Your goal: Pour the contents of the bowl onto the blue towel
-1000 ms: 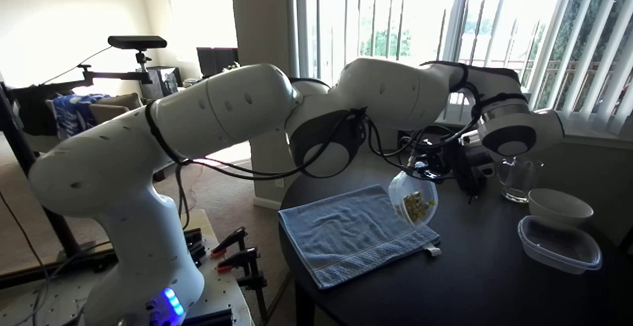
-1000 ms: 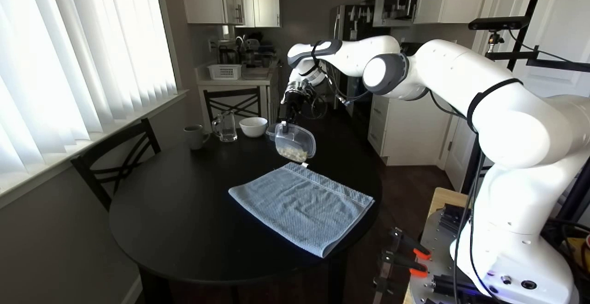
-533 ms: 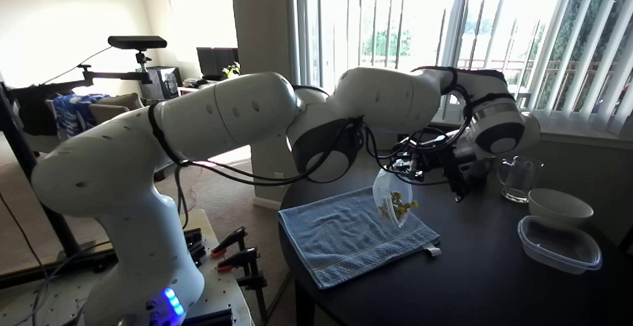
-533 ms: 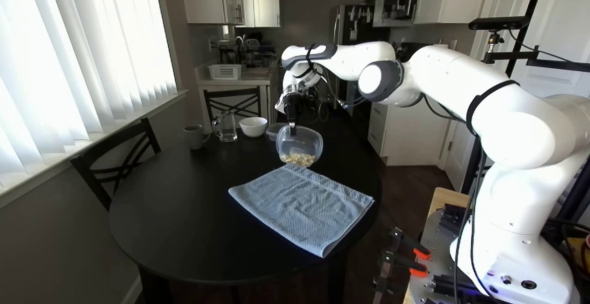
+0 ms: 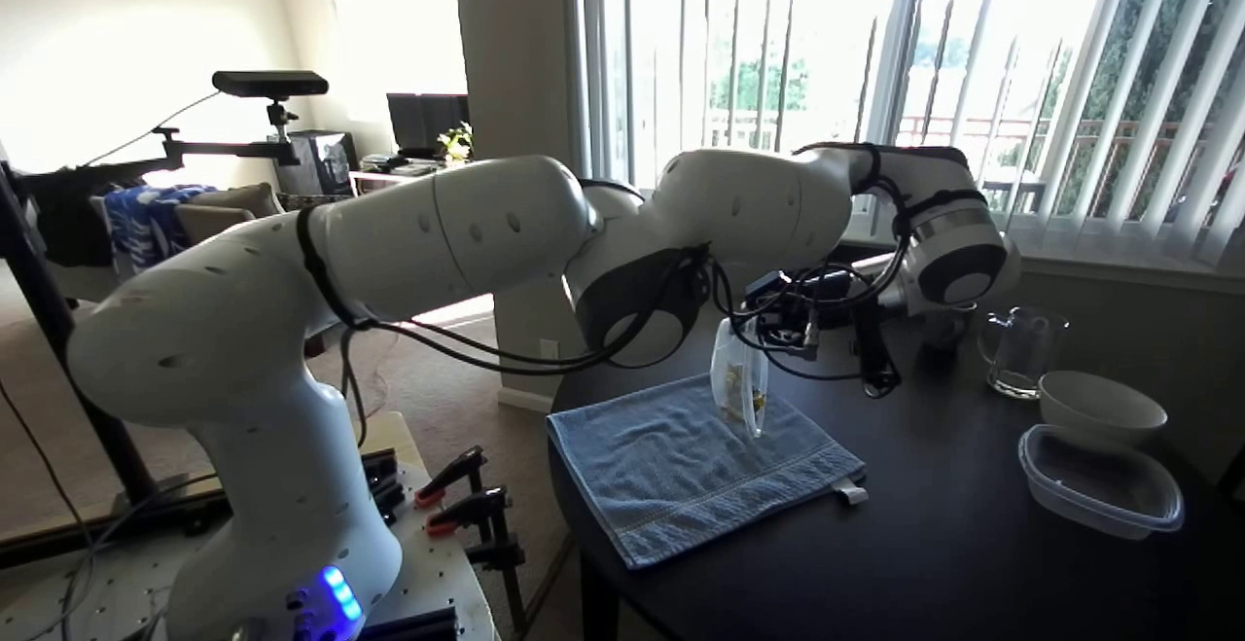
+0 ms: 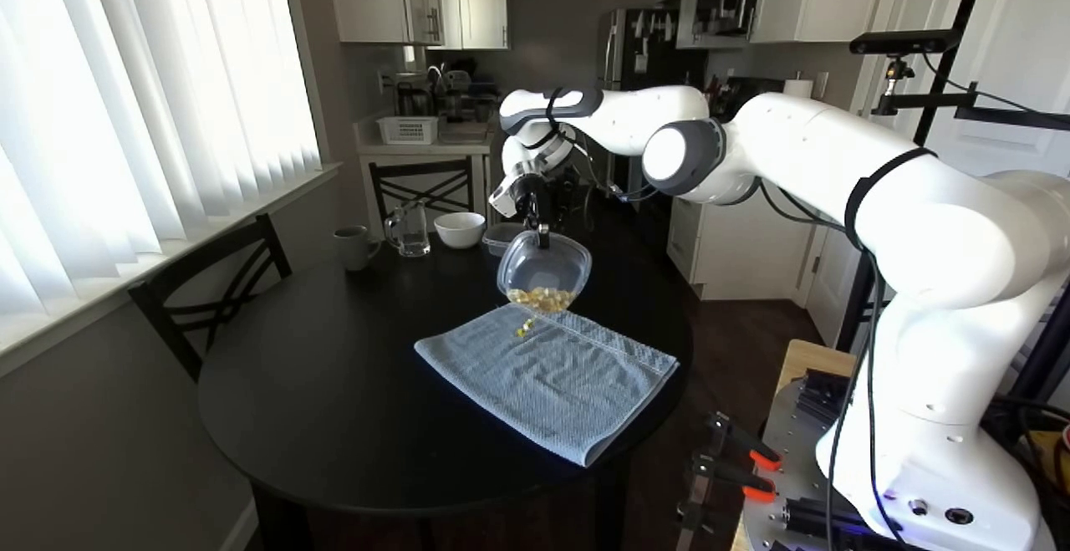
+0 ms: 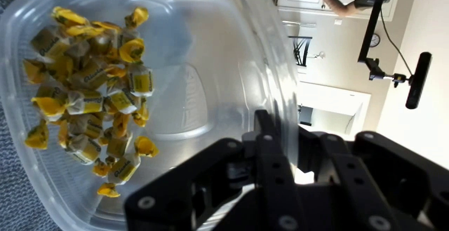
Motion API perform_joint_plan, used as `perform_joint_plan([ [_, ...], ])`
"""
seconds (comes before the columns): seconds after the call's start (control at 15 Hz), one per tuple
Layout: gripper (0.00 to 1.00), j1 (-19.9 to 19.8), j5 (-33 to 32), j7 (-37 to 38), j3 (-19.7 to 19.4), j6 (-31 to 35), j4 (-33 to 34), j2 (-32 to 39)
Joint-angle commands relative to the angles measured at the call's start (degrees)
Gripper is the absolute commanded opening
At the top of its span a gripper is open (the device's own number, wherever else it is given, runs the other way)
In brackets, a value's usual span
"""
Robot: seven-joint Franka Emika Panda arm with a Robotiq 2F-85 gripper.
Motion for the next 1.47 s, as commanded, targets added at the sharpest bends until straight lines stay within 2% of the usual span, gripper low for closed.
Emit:
perform_joint_plan([
  [0.0,0.05,0.14,-0.42,-0.58,-0.05,-0.54,0.24,0.29],
  [0.6,0.04,0.24,-0.57,-0.79,-0.06,-0.81,0.65,0.55],
  [0.93,0.04,2.98,0.35,-10.22,3.96,-2.35,0.21,4.2],
  [1.13,0.04,4.46,-0.25,-13.83,5.21,-6.25,-0.47,6.26],
  [1.4,0.04,4.44,0.3,-12.96,5.75,-17.63,-1.23,7.52],
])
